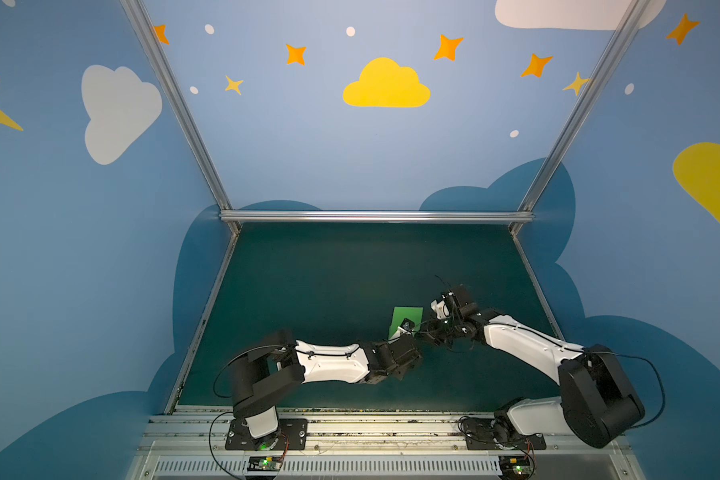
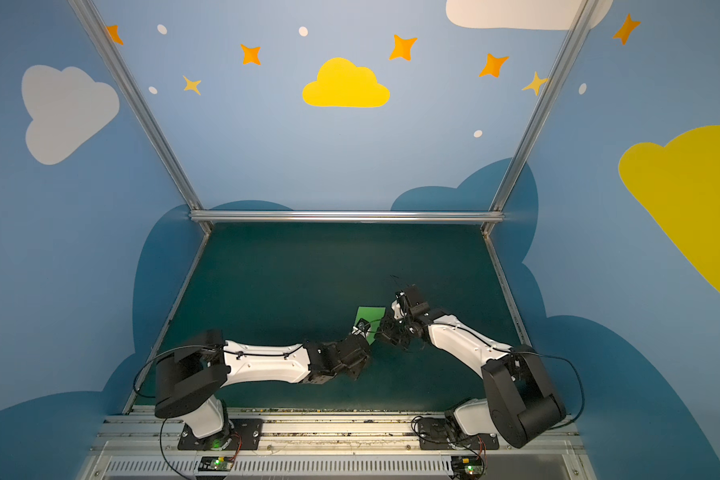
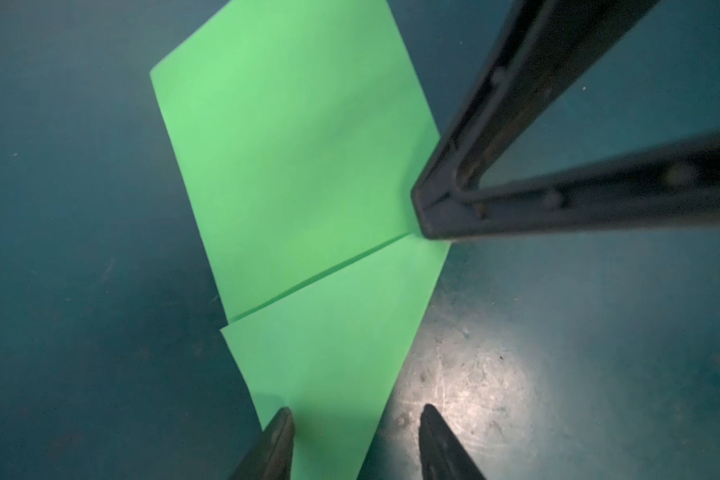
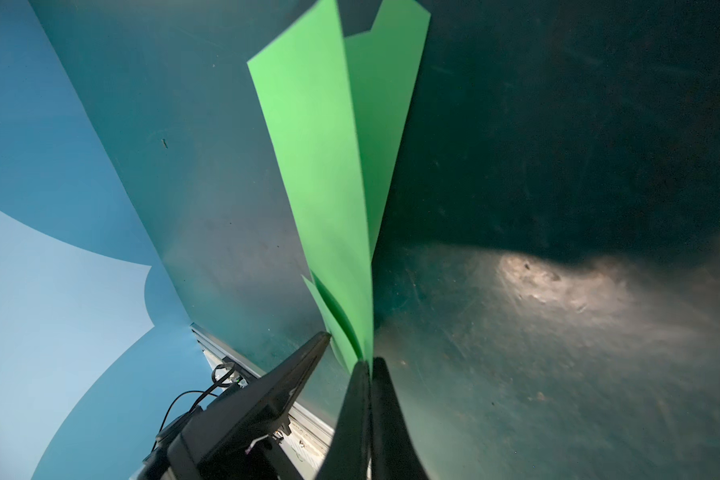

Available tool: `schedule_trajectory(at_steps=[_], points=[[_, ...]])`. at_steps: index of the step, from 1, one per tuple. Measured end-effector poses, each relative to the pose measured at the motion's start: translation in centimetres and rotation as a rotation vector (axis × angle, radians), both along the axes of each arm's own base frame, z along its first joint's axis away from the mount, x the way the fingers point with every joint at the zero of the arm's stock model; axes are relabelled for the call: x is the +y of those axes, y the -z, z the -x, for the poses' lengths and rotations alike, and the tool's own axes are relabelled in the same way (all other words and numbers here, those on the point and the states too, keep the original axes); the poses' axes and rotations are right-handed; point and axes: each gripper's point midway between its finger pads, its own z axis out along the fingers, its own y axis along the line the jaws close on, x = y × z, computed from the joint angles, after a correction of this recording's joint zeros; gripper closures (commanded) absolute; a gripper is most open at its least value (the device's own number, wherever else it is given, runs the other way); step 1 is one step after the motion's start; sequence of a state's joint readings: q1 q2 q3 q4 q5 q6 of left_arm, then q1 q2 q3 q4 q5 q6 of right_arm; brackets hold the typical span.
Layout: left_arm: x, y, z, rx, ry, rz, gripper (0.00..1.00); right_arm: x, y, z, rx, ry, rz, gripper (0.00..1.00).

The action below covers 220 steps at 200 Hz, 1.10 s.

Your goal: Fold a paper plane with a square sheet of paper (fold left side to right side)

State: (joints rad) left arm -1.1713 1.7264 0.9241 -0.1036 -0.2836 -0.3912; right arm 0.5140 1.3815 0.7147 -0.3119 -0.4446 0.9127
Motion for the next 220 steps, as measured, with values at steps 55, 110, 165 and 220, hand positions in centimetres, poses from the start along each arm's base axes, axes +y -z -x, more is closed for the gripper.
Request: schedule_trajectory(at_steps=[55, 110, 165, 220], points=[[0.2, 0.03, -0.39, -0.025, -0.004, -0.02, 0.7, 0.0, 0.01, 0.01, 0.003, 0.003, 0.0, 1.0], [0.14, -0.2, -0.62, -0.042, 0.003, -0.03, 0.8, -0.01, 0.01, 0.0, 0.005, 0.006, -0.001, 1.0], [0.1, -0.24, -0.63, -0.048, 0.019, -0.04, 0.91, -0.01, 0.01, 0.0, 0.005, 0.006, -0.001, 1.0], [0.11, -0.22, -0.63, -0.055, 0.035, -0.051, 0.79, -0.01, 0.01, 0.0, 0.005, 0.006, -0.001, 1.0]])
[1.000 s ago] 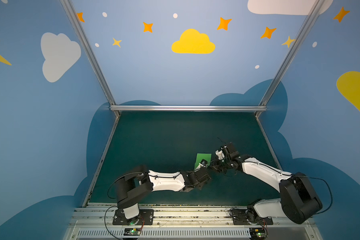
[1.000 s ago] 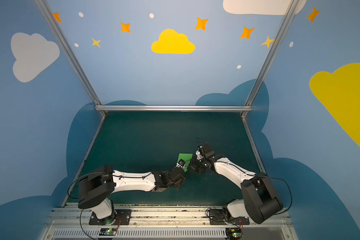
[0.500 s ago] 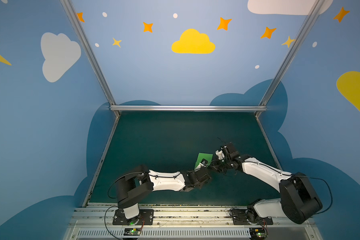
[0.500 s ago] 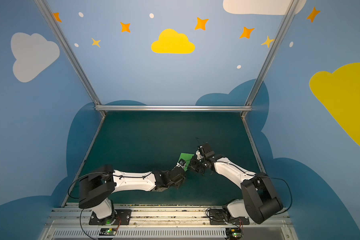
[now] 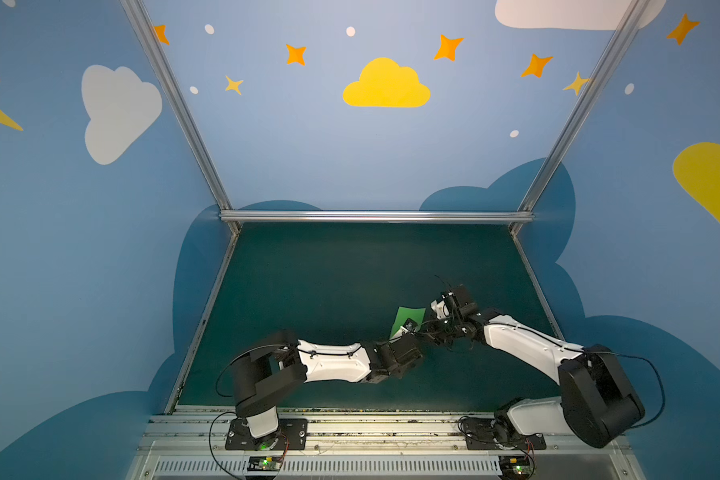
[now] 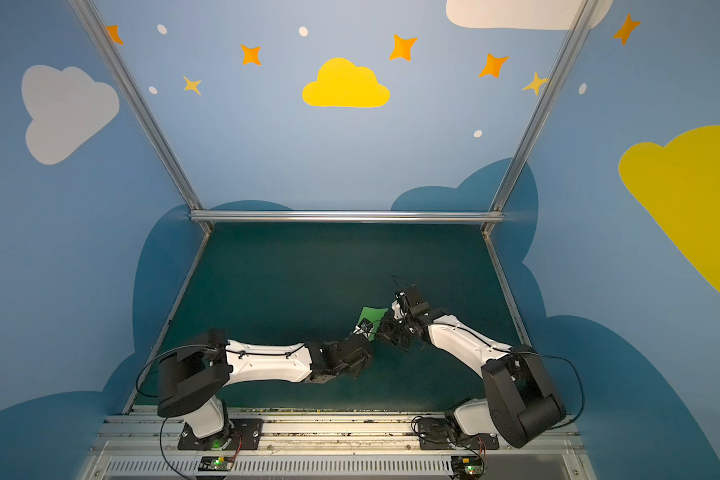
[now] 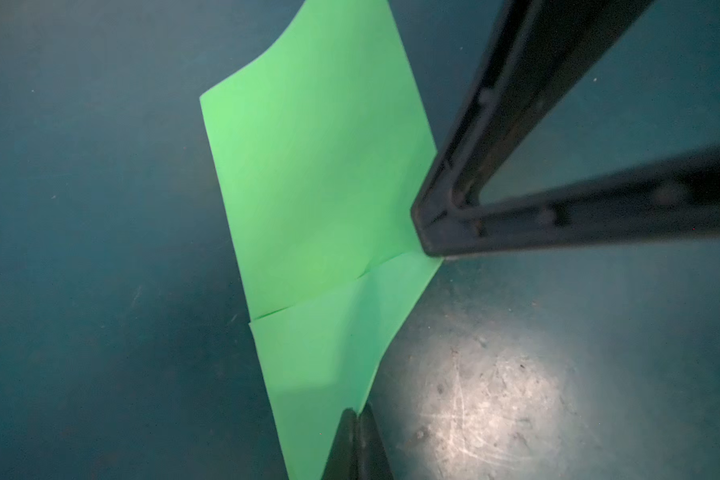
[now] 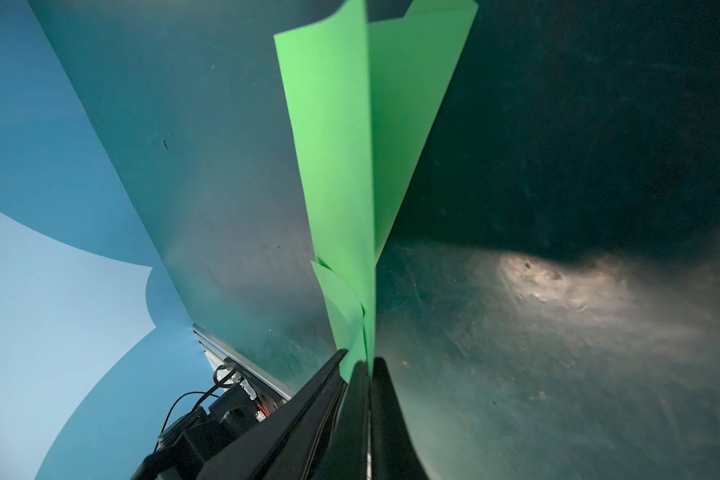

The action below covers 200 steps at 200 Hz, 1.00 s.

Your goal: Fold a paper plane with a square sheet of paper (fold left side to right side)

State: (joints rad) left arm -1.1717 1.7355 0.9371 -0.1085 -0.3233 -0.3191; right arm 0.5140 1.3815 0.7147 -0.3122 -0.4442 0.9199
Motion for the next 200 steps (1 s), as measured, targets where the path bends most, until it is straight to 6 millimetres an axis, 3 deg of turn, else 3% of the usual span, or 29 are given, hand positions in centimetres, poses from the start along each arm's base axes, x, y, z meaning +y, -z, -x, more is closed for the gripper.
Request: schedule_trajectory(at_steps=[12, 28, 108, 156, 200], points=[[0.0, 0.0, 0.0, -0.001, 0.002, -0.001, 0.7, 0.0, 0.0, 0.0, 0.0, 0.0, 0.0, 1.0], [0.0, 0.0, 0.0, -0.004, 0.006, -0.004, 0.65, 0.0, 0.0, 0.0, 0.0, 0.0, 0.0, 1.0], [0.1, 1.2, -0.4, -0.018, 0.017, -0.065, 0.57, 0.0, 0.1, 0.0, 0.003, 0.002, 0.002, 1.0], [0.4, 1.1, -0.8, -0.043, 0.013, -0.086, 0.67, -0.2, 0.3, -0.1, 0.011, 0.006, 0.005, 1.0], [0.5, 1.1, -0.9, -0.053, 0.02, -0.099, 0.82, -0.2, 0.4, -0.1, 0.012, 0.007, 0.006, 1.0]])
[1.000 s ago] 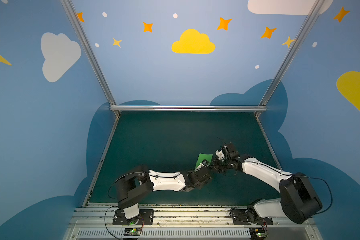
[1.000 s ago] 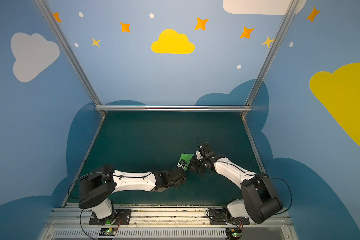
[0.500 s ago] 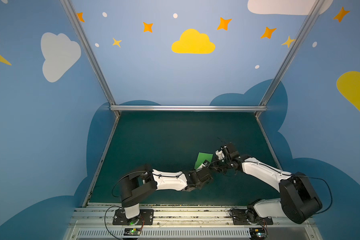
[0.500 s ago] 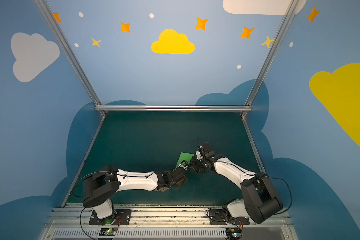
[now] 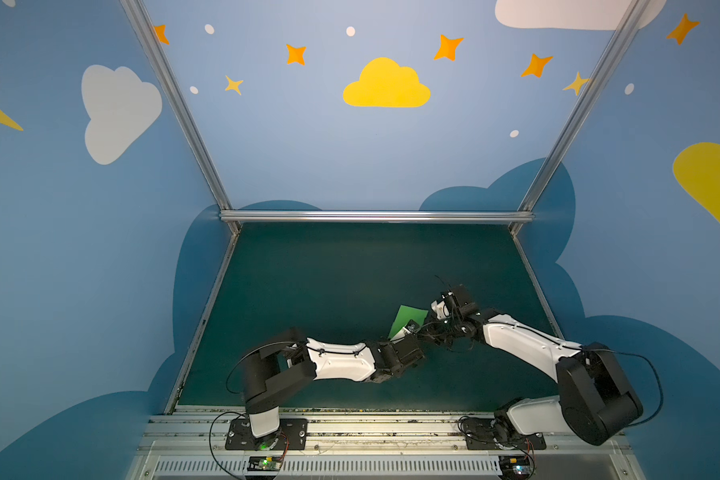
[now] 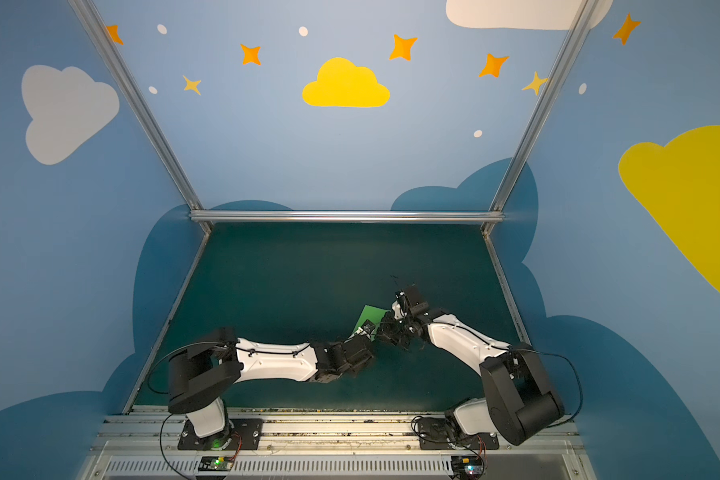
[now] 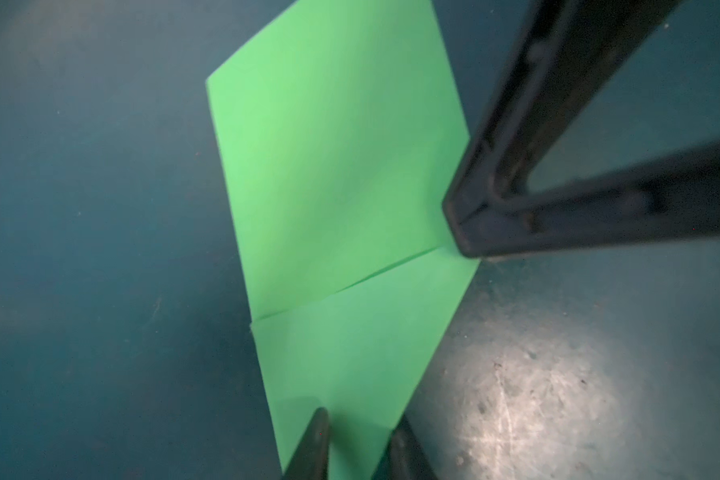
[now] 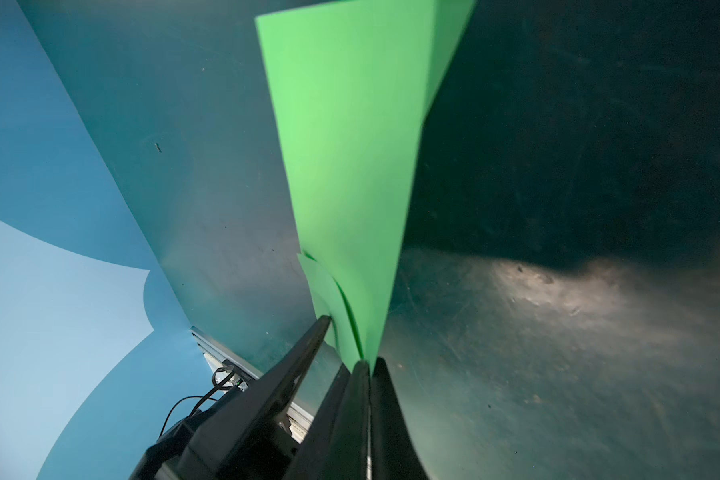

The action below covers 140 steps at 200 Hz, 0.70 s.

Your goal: Fold a paper plane with a square sheet of paper (fold left side to right side)

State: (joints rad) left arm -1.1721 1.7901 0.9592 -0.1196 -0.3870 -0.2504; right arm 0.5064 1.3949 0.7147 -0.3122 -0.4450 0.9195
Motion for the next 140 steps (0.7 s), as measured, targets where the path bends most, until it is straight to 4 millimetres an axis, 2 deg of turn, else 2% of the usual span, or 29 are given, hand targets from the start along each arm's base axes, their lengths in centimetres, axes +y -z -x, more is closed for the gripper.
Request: schedule_trajectory(at_steps=[38, 55, 66, 79, 140], points=[[0.0, 0.2, 0.1, 0.008, 0.015, -0.007, 0.96, 0.0, 0.1, 0.0, 0.006, 0.0, -0.003, 1.0], [-0.1, 0.4, 0.2, 0.029, 0.022, 0.001, 0.96, 0.0, 0.1, -0.2, 0.012, -0.001, -0.005, 0.78], [-0.1, 0.5, 0.3, 0.05, 0.023, 0.011, 0.96, -0.1, -0.1, -0.6, 0.009, -0.005, -0.01, 0.71], [-0.2, 0.6, 0.4, 0.089, 0.017, 0.036, 0.96, -0.3, -0.6, -1.1, -0.002, -0.001, -0.018, 0.66], [-0.5, -1.0, 0.8, 0.275, -0.067, 0.216, 0.96, -3.0, -2.9, -2.5, -0.07, 0.034, -0.048, 0.6]])
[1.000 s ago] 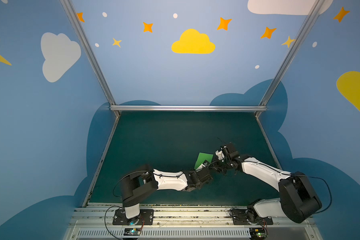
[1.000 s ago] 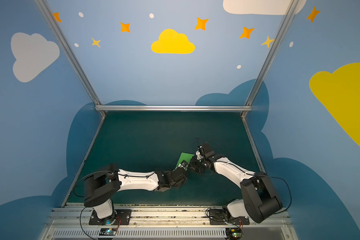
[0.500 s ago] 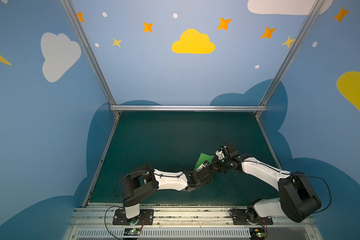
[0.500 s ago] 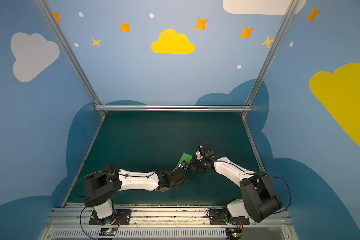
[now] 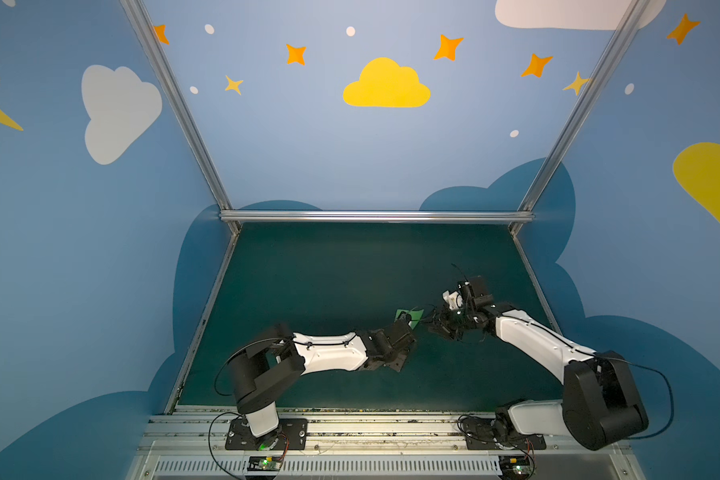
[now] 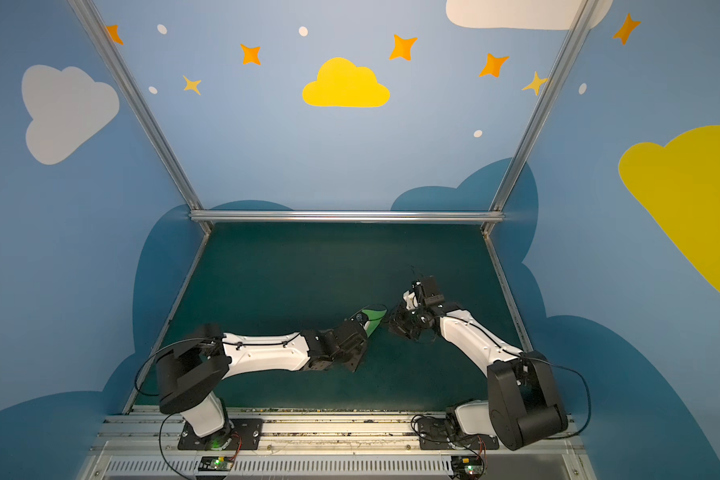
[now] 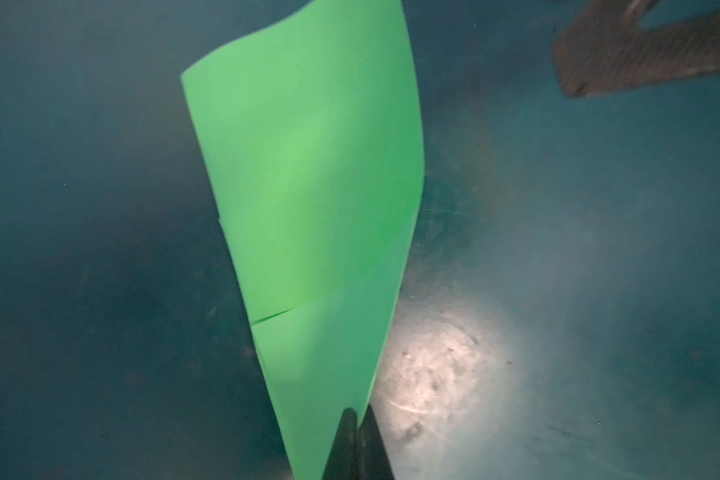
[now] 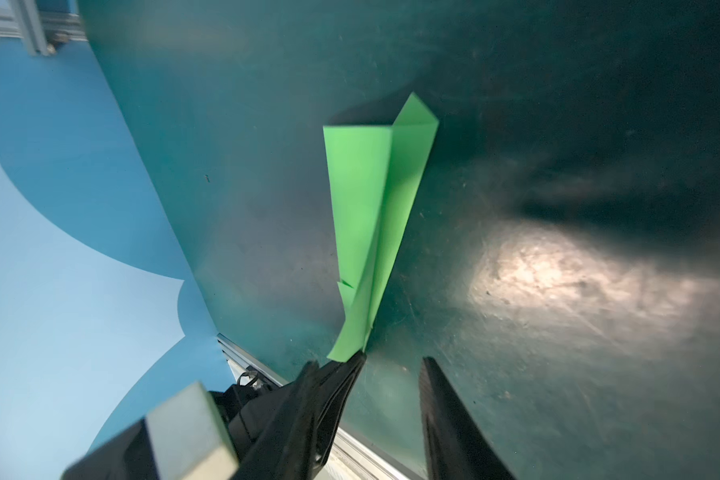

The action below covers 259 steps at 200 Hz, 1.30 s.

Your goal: Fold a paper plane with a square sheet of paper (fold left side to right side)

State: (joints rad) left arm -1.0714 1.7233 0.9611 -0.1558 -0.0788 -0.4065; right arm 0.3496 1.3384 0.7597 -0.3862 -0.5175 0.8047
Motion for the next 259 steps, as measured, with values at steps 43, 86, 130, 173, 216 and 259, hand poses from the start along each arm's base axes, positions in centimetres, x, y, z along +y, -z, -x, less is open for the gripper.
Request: schedule_trajectory(at_steps=[43, 86, 130, 173, 216, 259], points=[[-1.3, -0.7, 0.6, 0.148, -0.042, 0.108, 0.96, -0.9, -0.1, 0.5, -0.031, -0.06, 0.016, 0.6], [-1.8, -0.1, 0.8, 0.246, -0.051, 0.156, 0.96, -0.7, 1.5, 1.3, -0.014, -0.141, 0.028, 0.62], [-1.4, 0.6, 0.8, 0.301, -0.068, 0.215, 0.96, -0.2, 3.4, 2.7, 0.033, -0.198, 0.03, 0.66], [0.2, 2.3, 0.9, 0.367, -0.123, 0.276, 0.96, 1.1, 4.2, 3.4, 0.038, -0.256, 0.029, 0.73], [0.3, 1.5, 0.8, 0.366, -0.134, 0.339, 0.96, 2.2, 5.5, 4.3, 0.067, -0.305, 0.04, 0.76], [-0.2, -0.8, 0.5, 0.338, -0.119, 0.405, 0.96, 2.8, 5.8, 4.7, 0.069, -0.326, 0.047, 0.72]])
